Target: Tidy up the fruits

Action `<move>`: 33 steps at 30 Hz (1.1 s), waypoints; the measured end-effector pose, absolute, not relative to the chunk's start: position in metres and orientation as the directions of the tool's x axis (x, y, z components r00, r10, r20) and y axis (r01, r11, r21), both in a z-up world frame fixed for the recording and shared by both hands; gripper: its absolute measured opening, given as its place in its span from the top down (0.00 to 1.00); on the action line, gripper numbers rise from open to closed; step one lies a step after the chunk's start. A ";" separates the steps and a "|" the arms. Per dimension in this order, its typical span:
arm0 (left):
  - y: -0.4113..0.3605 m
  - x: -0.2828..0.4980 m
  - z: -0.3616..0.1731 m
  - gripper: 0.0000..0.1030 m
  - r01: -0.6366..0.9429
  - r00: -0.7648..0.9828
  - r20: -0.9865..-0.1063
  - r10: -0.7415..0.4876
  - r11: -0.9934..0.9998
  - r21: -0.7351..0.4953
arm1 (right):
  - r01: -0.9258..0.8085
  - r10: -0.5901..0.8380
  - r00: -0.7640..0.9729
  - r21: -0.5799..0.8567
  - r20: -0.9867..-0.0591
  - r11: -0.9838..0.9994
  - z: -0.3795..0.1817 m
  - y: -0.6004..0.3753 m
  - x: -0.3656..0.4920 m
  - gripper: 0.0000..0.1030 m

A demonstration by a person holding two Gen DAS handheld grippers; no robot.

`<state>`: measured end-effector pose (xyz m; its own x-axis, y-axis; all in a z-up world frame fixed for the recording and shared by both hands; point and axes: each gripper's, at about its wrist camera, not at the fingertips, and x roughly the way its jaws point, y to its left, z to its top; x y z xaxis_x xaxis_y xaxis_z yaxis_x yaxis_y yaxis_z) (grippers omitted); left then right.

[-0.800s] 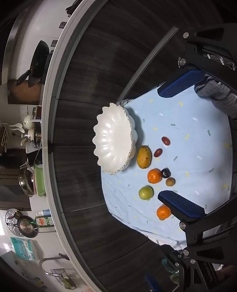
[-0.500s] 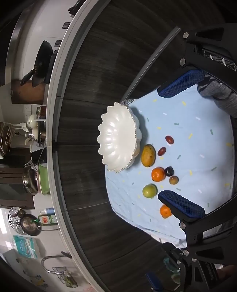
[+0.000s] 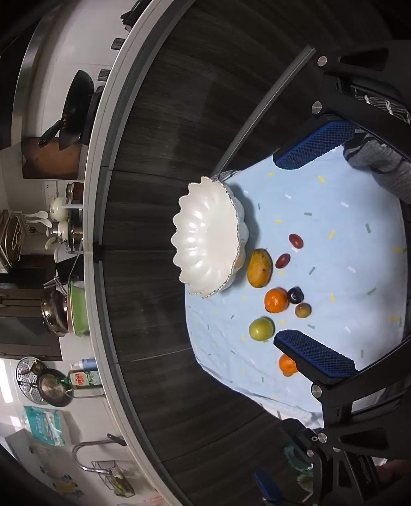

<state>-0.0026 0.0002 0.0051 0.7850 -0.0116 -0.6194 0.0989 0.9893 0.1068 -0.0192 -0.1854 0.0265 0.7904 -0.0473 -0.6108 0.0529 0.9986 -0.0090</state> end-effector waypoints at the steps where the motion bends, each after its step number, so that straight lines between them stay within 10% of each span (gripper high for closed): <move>1: -0.001 -0.003 0.006 0.01 0.099 0.785 -0.619 -0.011 0.989 0.108 | 0.053 -0.047 0.790 -0.008 -0.611 0.999 0.026 -0.186 -0.018 0.00; 33: 0.003 -0.005 0.005 0.01 0.100 0.785 -0.619 -0.014 0.990 0.105 | 0.054 -0.047 0.790 -0.008 -0.611 0.999 0.024 -0.185 -0.018 0.00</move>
